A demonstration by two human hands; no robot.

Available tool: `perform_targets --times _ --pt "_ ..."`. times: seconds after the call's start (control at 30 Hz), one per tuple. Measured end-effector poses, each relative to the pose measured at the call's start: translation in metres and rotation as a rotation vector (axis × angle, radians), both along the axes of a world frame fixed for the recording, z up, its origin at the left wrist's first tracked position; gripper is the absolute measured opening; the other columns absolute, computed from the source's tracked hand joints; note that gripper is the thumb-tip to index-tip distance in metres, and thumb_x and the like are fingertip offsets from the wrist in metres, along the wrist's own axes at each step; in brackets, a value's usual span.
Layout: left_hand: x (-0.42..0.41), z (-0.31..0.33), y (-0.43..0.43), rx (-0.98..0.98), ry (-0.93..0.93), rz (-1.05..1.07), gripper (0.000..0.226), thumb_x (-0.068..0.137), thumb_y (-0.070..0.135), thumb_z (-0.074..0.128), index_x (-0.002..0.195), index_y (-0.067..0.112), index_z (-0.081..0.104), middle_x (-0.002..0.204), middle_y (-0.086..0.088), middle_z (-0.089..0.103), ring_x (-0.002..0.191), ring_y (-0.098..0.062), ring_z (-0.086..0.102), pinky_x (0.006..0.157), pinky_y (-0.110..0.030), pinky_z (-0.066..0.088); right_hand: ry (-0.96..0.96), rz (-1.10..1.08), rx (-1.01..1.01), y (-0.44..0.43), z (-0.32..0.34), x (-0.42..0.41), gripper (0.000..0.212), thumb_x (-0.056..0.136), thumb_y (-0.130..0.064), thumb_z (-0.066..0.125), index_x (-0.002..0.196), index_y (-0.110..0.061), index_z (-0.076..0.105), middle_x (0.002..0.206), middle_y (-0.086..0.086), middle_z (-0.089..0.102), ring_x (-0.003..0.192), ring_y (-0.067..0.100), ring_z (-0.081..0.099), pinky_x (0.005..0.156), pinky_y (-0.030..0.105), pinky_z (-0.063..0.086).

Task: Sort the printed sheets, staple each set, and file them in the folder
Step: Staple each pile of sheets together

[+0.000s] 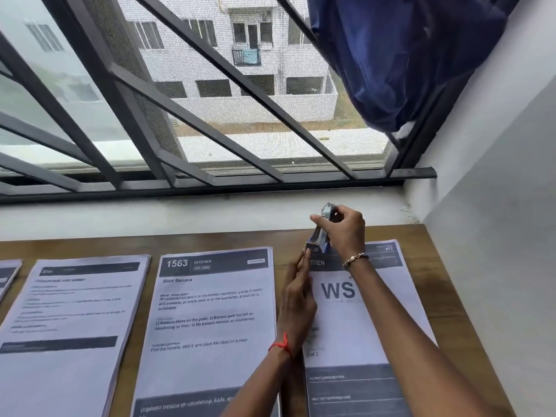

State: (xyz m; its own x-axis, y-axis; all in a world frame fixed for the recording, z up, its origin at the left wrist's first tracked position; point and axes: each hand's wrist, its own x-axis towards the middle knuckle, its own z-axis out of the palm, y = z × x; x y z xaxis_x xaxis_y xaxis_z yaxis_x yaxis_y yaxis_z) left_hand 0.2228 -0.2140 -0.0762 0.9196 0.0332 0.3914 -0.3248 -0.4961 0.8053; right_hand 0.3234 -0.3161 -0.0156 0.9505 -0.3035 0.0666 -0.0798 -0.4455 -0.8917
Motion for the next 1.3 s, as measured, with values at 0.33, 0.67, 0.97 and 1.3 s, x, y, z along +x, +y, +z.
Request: perform_targets --times 0.33,0.67,0.97,1.3 --pt "0.001 -0.002 0.001 0.031 0.028 0.011 0.058 0.083 -0.012 0.043 0.139 0.002 0.037 0.137 -0.005 0.043 0.128 -0.008 0.035 0.109 -0.013 0.027 0.161 0.194 -0.098 0.001 -0.008 -0.013 0.028 0.079 -0.028 0.072 0.077 0.0 0.068 0.068 0.005 0.06 0.062 0.013 0.052 0.046 0.008 0.034" --pt "0.003 0.0 0.001 -0.022 0.058 0.037 0.057 0.081 -0.018 0.043 0.136 -0.005 0.038 0.132 -0.006 0.039 0.125 0.008 0.028 0.104 -0.003 0.022 0.35 0.317 0.033 -0.01 -0.011 -0.006 0.036 0.082 -0.033 0.068 0.064 -0.002 0.066 0.057 0.004 0.056 0.055 0.013 0.049 0.055 0.023 0.038" --pt "0.003 -0.002 0.002 -0.044 0.07 0.026 0.059 0.08 -0.019 0.044 0.136 -0.005 0.038 0.132 -0.009 0.041 0.124 0.009 0.029 0.104 -0.003 0.022 0.455 0.541 0.189 -0.029 -0.005 0.003 0.014 0.082 -0.015 0.069 0.089 -0.004 0.069 0.096 0.019 0.067 0.088 0.022 0.06 0.095 0.041 0.047" --pt "0.003 -0.001 0.002 -0.054 0.085 0.022 0.06 0.081 -0.016 0.046 0.139 0.0 0.037 0.134 -0.002 0.039 0.126 0.016 0.027 0.105 -0.005 0.025 0.451 0.529 0.388 -0.027 -0.015 0.001 0.007 0.086 -0.006 0.061 0.08 -0.011 0.062 0.062 -0.006 0.068 0.059 0.002 0.064 0.058 0.012 0.05"
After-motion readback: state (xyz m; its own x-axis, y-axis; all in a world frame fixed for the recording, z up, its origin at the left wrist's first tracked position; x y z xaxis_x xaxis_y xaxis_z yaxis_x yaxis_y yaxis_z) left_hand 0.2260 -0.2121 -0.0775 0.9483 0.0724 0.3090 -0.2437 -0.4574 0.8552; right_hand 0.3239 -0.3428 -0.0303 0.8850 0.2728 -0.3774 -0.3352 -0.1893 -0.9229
